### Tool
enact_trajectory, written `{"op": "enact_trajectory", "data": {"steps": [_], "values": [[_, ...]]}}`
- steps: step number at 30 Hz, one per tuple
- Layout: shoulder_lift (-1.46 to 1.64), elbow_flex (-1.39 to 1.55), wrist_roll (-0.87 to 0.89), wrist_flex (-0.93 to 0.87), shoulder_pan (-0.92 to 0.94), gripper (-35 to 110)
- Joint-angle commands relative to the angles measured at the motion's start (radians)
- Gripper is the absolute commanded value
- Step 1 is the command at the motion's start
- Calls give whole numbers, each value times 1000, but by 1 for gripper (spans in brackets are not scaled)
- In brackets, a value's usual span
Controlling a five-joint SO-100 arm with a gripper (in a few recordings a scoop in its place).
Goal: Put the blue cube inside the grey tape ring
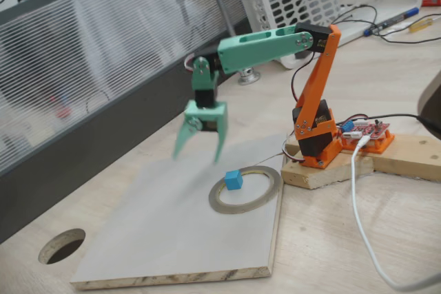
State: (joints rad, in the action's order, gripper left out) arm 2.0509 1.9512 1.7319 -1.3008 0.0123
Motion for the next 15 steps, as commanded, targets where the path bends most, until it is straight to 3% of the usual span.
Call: {"op": "enact_trajectory", "data": {"steps": [1, 6, 15], "values": [[9, -118, 8, -9, 18, 57], [9, -127, 6, -21, 31, 50], [11, -183, 5, -54, 144, -5]]}}
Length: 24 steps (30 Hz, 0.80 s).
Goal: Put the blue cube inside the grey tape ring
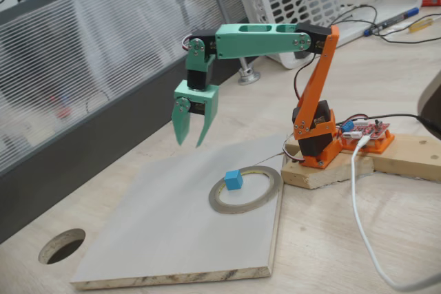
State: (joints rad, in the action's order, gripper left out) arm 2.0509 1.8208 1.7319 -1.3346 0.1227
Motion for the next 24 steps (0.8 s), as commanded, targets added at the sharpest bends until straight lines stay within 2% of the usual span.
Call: {"op": "enact_trajectory", "data": {"steps": [1, 6, 13, 16, 20, 24], "values": [[11, -61, 5, -21, 38, -4], [11, -52, 5, -52, 91, 0], [11, -52, 12, -330, 121, 0], [11, -51, 12, -411, 204, 0], [20, 6, 5, -425, 322, 0], [23, 57, 9, -423, 325, 1]]}}
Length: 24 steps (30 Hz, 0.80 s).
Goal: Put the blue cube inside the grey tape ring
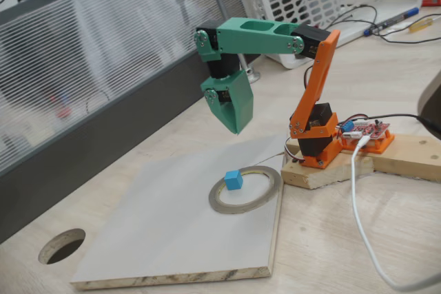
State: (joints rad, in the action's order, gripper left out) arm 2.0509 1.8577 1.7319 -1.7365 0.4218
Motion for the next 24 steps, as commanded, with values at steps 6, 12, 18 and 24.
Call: {"op": "enact_trajectory", "data": {"steps": [6, 12, 18, 24], "values": [[12, 20, 5, -21, 26, 1], [9, 20, 5, -21, 26, 1], [9, 21, 5, -21, 28, 1], [9, 21, 5, -21, 32, 1]]}}
